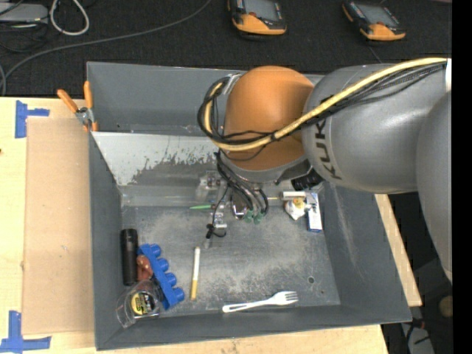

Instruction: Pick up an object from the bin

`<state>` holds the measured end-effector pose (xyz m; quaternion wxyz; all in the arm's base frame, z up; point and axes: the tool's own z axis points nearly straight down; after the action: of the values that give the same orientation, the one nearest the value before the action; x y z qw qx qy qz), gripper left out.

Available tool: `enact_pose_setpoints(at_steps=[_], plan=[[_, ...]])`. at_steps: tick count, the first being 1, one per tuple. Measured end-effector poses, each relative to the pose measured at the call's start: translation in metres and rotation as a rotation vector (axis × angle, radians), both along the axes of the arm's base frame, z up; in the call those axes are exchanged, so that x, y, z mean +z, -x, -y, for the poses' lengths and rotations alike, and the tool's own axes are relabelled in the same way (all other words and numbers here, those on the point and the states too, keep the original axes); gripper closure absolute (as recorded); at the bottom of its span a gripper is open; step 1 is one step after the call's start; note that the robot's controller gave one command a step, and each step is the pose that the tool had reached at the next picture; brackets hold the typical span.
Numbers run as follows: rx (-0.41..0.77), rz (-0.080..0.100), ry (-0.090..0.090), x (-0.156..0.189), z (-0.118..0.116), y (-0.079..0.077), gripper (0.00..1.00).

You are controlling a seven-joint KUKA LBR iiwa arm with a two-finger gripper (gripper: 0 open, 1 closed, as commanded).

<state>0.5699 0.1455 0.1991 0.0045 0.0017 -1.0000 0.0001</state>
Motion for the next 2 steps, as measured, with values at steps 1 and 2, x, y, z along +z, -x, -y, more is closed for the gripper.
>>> enact_pose_setpoints(at_steps=[1, 2], plan=[[-0.004, 0.008, -0.001, 0.005, 0.001, -0.002, 0.0], [0.356, 0.01, -0.003, -0.053, -0.04, 0.024, 0.0]])
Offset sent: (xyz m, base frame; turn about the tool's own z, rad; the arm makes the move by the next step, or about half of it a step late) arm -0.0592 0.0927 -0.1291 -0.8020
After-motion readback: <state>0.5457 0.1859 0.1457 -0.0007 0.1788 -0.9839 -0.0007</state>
